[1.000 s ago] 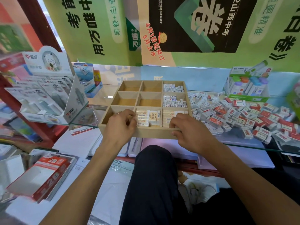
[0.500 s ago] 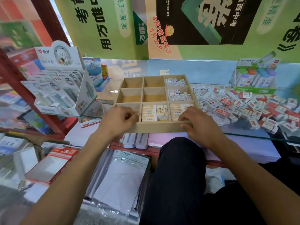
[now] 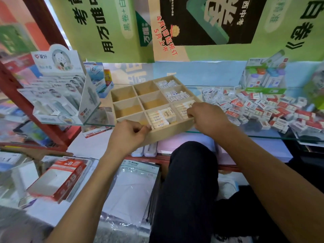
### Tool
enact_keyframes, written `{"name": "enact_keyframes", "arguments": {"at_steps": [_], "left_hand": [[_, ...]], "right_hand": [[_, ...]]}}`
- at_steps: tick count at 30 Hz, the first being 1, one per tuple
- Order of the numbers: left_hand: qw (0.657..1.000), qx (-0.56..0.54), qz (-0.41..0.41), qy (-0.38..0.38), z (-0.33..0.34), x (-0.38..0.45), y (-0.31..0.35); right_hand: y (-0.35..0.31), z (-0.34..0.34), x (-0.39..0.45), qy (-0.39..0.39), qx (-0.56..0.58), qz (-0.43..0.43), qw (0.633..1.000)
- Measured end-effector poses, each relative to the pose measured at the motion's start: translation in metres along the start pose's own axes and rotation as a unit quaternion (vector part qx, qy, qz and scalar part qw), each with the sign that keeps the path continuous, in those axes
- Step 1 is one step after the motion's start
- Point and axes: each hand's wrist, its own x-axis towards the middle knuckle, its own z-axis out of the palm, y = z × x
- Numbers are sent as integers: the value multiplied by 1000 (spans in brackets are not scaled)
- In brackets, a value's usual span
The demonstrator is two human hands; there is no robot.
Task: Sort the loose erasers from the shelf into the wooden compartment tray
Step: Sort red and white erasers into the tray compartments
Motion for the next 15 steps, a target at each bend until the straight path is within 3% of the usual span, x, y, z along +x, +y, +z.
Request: {"name": "enact_keyframes", "arguments": {"at_steps": [3,8,11,13,15], "left_hand": [[999,-14,7,42,6,-5,7],[999,-28,1,32,19,-6,18],[997,-63,19,40,8,2,21],[998,-30,21,60,-3,16,13],[998,27,-16,45,-9,31,2]], "right_hand": [[4,0,9,4,-17,13,1000],[9,8,25,20,-7,65,998],[3,18,19,70,66,135,986],[-8,20,15,91,169,193,962],[-24,16,13,62,276,231,931]]}}
